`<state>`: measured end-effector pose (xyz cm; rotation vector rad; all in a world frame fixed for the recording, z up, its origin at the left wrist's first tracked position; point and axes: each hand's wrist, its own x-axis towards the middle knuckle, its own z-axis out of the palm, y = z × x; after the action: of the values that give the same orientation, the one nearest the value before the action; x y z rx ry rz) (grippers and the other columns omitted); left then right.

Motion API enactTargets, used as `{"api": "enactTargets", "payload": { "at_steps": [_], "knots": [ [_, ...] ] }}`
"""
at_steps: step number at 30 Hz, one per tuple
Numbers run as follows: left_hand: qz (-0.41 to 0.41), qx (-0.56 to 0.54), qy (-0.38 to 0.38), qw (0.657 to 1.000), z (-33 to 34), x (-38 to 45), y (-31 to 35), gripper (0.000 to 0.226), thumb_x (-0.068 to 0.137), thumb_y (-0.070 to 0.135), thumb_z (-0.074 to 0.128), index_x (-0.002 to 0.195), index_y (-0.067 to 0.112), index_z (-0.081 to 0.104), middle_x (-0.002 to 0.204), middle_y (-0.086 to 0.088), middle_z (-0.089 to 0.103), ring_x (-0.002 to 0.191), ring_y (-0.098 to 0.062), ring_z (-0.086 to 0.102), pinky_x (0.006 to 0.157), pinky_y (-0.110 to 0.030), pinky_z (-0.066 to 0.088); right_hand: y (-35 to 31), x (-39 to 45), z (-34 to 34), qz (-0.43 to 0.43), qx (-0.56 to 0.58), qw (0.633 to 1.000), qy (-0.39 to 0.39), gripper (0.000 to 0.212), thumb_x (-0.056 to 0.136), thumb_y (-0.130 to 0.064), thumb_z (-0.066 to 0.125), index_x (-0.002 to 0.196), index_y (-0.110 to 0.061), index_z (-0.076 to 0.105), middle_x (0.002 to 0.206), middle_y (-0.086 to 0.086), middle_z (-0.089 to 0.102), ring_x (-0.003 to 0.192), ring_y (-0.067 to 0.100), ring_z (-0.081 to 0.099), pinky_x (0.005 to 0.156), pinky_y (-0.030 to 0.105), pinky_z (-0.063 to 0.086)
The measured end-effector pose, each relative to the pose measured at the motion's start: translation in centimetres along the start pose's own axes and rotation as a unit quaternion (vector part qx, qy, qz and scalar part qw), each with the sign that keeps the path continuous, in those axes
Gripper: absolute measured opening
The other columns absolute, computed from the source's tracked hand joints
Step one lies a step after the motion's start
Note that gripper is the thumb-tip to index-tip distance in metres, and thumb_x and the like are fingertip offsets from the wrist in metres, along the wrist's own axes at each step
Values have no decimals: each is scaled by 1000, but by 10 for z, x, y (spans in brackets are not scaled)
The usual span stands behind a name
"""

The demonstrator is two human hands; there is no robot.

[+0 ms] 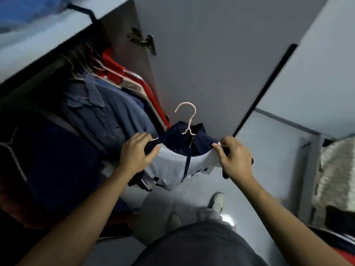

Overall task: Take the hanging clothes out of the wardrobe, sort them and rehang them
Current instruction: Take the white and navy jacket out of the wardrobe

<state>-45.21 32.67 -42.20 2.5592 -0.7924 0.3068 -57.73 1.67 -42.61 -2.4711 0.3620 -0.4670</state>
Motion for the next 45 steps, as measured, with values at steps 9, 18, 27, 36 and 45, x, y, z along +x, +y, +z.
{"api": "enactTargets", "payload": {
  "at_steps": [9,18,27,36,45],
  "knots": [
    [192,-43,-94,976,88,14,164,47,99,57,53,72,18,47,67,4,47,65,-24,55,51,-36,43,108,-149,-115,148,-69,976,141,30,99,-46,60,83,-21,57,78,-9,54,74,18,53,56,39,45],
    [318,-79,-168,930,172,16,378,49,95,66,46,77,21,53,73,9,51,71,-23,58,54,-34,44,204,-289,-229,273,-132,919,252,30,102,-44,62,82,-25,50,77,-11,49,72,13,50,56,38,44],
    [487,-136,-266,821,257,-15,577,42,94,69,44,78,30,45,75,13,48,71,-20,56,53,-31,41,245,-420,-291,461,-168,797,351,30,99,-36,69,79,-22,51,75,-11,49,69,11,46,56,34,37],
    [619,-208,-310,691,322,-34,752,45,96,64,45,76,24,43,72,8,47,71,-13,47,52,-33,40,277,-474,-339,591,-202,662,414,30,98,-38,70,78,-23,52,76,-10,53,71,12,52,59,35,43],
    [688,-218,-339,604,366,-48,894,37,101,60,47,82,31,35,76,12,43,76,-16,47,59,-34,31,331,-499,-401,649,-200,583,446,31,98,-38,68,79,-18,54,77,-5,57,73,18,54,63,40,47]
  ]
}}
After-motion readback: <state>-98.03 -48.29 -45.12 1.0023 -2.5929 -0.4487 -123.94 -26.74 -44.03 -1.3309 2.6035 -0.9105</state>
